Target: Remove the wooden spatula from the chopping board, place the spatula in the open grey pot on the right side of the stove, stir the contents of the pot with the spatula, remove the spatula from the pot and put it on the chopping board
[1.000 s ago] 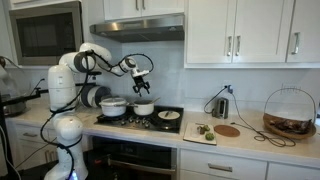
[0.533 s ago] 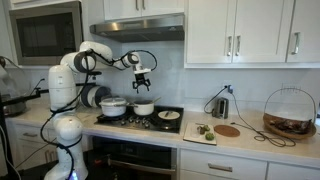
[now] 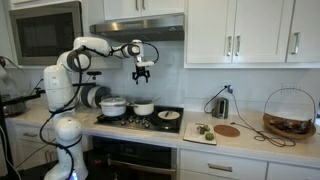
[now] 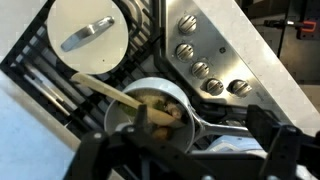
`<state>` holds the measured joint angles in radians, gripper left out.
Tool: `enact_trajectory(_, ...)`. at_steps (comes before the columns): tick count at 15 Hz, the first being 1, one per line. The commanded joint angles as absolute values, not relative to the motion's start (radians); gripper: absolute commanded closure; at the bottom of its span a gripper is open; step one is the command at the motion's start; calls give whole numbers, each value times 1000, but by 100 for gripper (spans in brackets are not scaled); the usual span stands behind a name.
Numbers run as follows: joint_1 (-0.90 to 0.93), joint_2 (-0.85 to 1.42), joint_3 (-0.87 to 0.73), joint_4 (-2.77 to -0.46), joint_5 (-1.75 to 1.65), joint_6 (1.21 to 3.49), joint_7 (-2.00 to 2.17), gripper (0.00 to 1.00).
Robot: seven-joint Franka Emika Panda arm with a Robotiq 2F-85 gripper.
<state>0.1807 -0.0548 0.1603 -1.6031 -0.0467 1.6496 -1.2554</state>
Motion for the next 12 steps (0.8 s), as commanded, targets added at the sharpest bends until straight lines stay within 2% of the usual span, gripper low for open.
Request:
enact_trajectory(1,184,-62,155,-1528,-13,1594,-1461,0)
enact_trajectory(12,192,61,177,-1311,-61,1358,-1983,0)
